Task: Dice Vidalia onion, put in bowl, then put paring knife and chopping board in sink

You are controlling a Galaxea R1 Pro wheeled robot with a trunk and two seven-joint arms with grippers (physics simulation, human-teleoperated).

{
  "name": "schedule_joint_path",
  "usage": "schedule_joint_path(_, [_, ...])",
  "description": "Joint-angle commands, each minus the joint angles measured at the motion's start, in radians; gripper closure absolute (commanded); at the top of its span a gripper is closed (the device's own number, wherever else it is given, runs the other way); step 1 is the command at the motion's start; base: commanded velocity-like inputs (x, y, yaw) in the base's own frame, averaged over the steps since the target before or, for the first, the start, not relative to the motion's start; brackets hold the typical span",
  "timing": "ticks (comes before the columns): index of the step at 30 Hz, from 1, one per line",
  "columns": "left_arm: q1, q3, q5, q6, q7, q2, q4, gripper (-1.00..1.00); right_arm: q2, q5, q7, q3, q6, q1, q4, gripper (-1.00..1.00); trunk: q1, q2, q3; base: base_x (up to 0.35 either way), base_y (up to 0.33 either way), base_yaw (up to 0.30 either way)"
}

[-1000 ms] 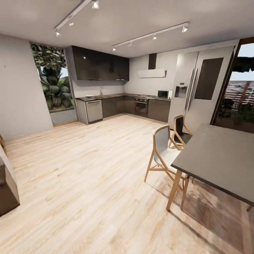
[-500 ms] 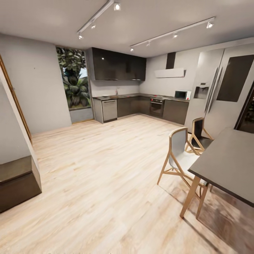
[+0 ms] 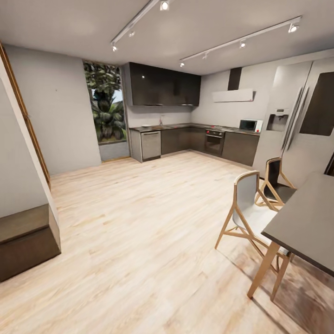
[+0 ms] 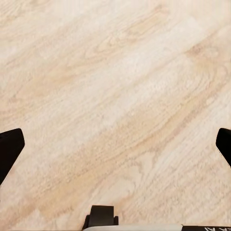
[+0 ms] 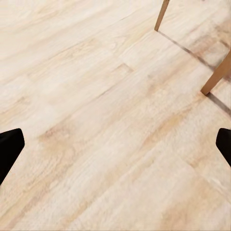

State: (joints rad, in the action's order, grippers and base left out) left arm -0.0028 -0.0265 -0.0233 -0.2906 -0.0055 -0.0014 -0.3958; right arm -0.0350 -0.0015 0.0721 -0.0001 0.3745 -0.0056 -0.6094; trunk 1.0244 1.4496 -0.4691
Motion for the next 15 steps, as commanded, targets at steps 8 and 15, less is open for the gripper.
schedule_joint_path(8, [0.0,-0.001,-0.002,-0.002,-0.001,0.0,0.0,-1.0,0.0,0.0,0.003,0.0,0.003,-0.001,-0.001,-1.0,0.001,0.0,-0.001,0.341,0.01,0.0])
schedule_joint_path(15, [-0.001,-0.001,-0.002,-0.002,-0.001,0.0,0.0,-1.0,0.0,0.0,0.003,0.0,0.003,-0.001,-0.001,-1.0,0.001,0.0,-0.001,0.345,0.0,0.0])
